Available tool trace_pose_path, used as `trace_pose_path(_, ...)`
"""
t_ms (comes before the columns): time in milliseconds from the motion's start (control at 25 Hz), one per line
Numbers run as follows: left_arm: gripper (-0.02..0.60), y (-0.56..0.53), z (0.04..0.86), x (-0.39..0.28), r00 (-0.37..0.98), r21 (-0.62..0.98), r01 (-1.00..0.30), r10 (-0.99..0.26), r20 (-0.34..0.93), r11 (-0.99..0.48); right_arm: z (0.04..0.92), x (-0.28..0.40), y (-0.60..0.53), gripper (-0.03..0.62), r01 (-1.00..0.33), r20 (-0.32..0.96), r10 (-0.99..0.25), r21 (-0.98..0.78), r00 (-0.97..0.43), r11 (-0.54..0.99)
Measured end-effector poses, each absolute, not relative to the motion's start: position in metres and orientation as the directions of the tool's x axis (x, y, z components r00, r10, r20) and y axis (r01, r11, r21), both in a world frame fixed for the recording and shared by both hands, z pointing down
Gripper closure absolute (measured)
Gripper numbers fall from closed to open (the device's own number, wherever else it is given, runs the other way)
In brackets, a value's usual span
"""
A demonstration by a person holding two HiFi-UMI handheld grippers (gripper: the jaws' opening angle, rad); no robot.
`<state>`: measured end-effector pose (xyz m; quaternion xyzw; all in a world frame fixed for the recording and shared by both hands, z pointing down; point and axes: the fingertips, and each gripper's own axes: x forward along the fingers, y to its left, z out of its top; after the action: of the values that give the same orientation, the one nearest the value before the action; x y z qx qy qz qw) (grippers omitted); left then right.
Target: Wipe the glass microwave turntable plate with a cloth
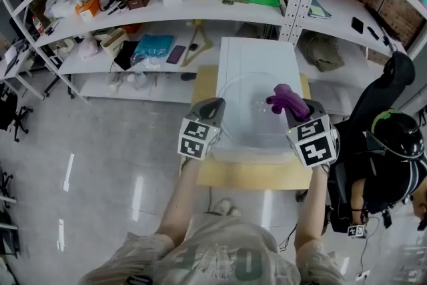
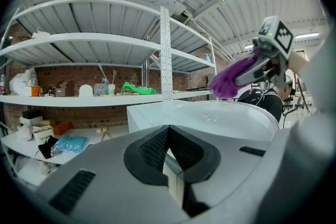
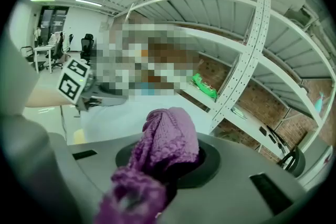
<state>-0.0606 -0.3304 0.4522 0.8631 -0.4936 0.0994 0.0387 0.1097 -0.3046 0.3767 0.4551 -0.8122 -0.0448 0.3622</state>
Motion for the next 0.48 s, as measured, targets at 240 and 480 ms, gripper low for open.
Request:
trace_pose_path(240,0.58,-0.331,0.452,-0.06,0.49,-0.035,-0.861,-0.846,0.212,-0.508,0.384,0.117,-0.364,0.539,-0.73,0.556,-0.788,0.417,-0.266,0.541)
trace_pose_path(480,0.58,-0.331,0.453,-0.06,0.492,-0.038,-0.859,-0.844,0.213,-0.51,0.414,0.114,-0.377,0.539,-0.728,0.6,-0.76,0.401,-0.249,0.555)
